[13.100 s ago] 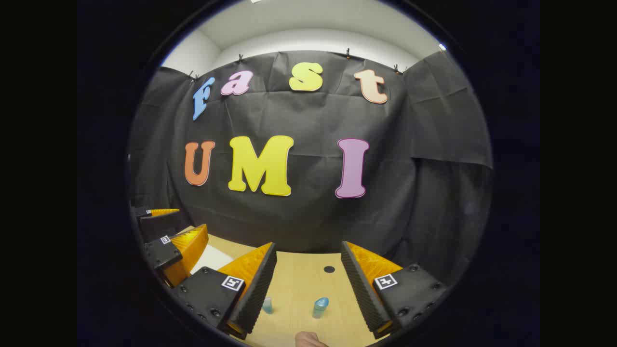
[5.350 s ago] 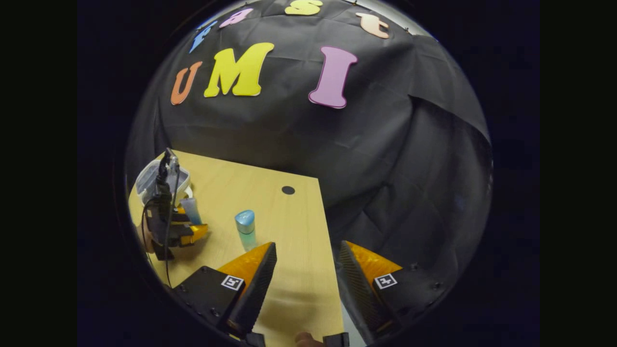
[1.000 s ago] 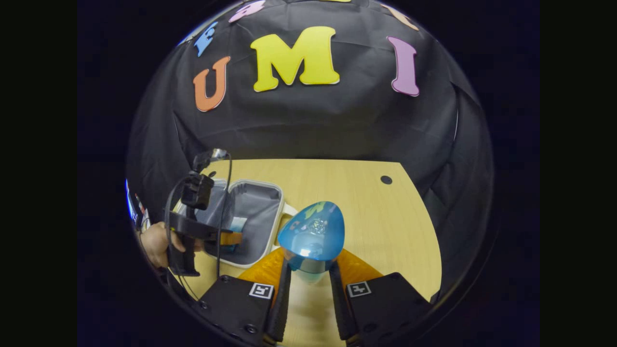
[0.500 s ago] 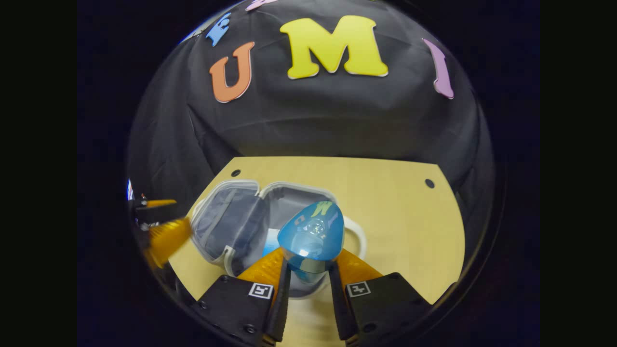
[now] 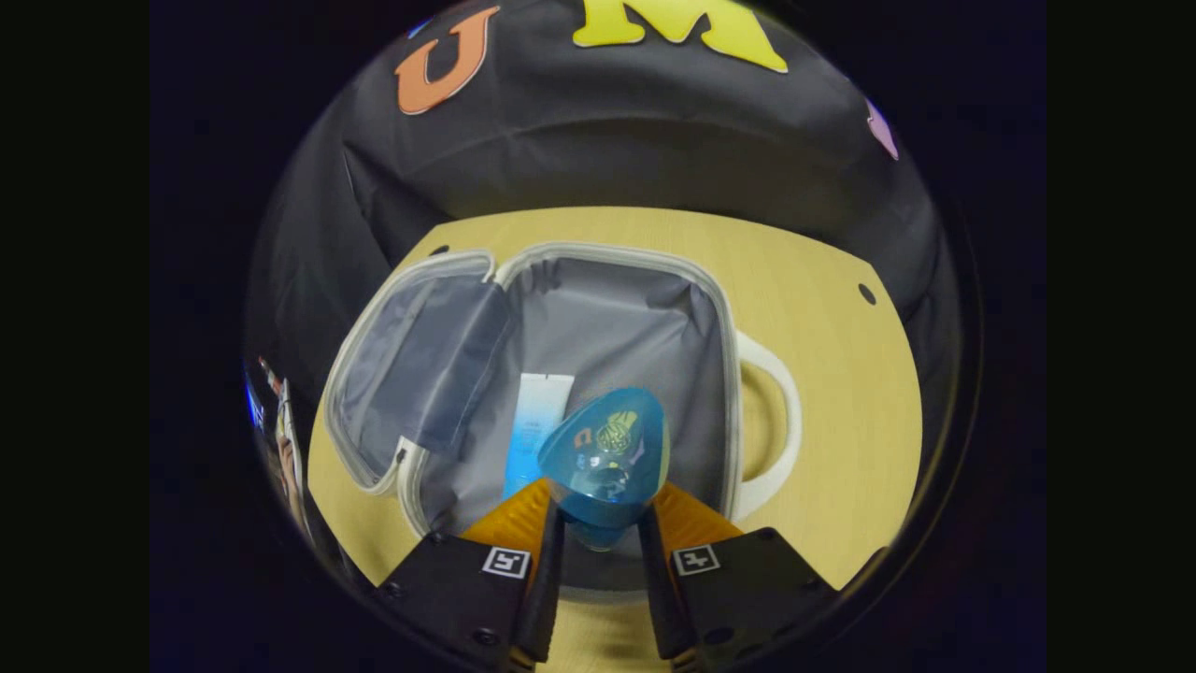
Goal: First open the suitcase, pack the skin care products into it, and then close the suitcase.
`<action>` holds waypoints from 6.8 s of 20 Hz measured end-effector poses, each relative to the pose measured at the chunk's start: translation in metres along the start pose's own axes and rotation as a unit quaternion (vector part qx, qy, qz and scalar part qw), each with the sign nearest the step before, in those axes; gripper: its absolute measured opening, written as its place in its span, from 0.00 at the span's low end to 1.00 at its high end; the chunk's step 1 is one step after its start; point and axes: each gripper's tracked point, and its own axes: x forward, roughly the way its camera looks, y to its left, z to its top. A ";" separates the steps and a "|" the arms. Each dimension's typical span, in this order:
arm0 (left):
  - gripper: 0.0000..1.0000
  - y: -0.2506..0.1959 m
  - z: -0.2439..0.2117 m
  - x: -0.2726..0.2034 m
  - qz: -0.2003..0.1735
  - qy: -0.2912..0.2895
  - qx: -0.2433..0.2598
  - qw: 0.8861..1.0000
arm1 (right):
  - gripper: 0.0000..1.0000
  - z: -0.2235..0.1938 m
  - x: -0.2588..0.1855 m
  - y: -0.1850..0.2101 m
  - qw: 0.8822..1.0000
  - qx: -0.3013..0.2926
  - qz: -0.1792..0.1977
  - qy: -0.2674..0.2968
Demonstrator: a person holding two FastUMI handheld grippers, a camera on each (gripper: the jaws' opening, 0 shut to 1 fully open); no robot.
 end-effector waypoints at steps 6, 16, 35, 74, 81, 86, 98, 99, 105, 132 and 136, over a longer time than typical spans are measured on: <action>0.92 0.035 0.002 0.000 0.029 0.001 -0.001 1.000 | 0.39 0.021 0.030 -0.001 0.999 0.041 -0.015 0.006; 0.93 0.051 -0.038 0.001 0.042 0.058 -0.023 0.997 | 0.36 0.012 0.068 -0.009 0.994 0.073 -0.059 0.050; 0.94 0.195 -0.174 0.087 0.033 0.196 -0.215 0.956 | 0.81 0.157 -0.206 0.001 0.960 -0.037 -0.038 -0.273; 0.04 0.117 -0.113 0.137 -0.002 0.170 -0.070 0.983 | 0.81 0.095 -0.342 -0.123 0.937 -0.019 -0.070 -0.341; 0.03 0.012 -0.070 0.135 -0.001 0.152 0.064 0.986 | 0.81 0.087 -0.347 -0.163 0.940 -0.017 -0.050 -0.337; 0.03 -0.100 -0.079 0.141 -0.051 0.134 0.150 0.978 | 0.81 0.091 -0.354 -0.196 0.937 -0.020 -0.050 -0.346; 0.03 -0.255 -0.224 0.161 -0.116 0.249 0.223 0.935 | 0.81 0.077 -0.358 -0.266 0.939 -0.009 -0.068 -0.338; 0.03 -0.258 -0.237 0.160 -0.113 0.263 0.221 0.932 | 0.81 0.075 -0.358 -0.273 0.939 -0.006 -0.071 -0.336; 0.03 -0.270 -0.277 0.162 -0.106 0.298 0.251 0.915 | 0.81 0.057 -0.363 -0.311 0.938 0.029 -0.093 -0.333; 0.96 -0.189 -0.007 0.048 0.000 0.092 0.083 0.992 | 0.81 0.121 -0.374 -0.193 0.907 -0.004 -0.099 -0.408; 0.96 -0.151 0.038 0.035 0.031 0.043 0.067 0.996 | 0.81 0.140 -0.375 -0.164 0.902 -0.015 -0.100 -0.421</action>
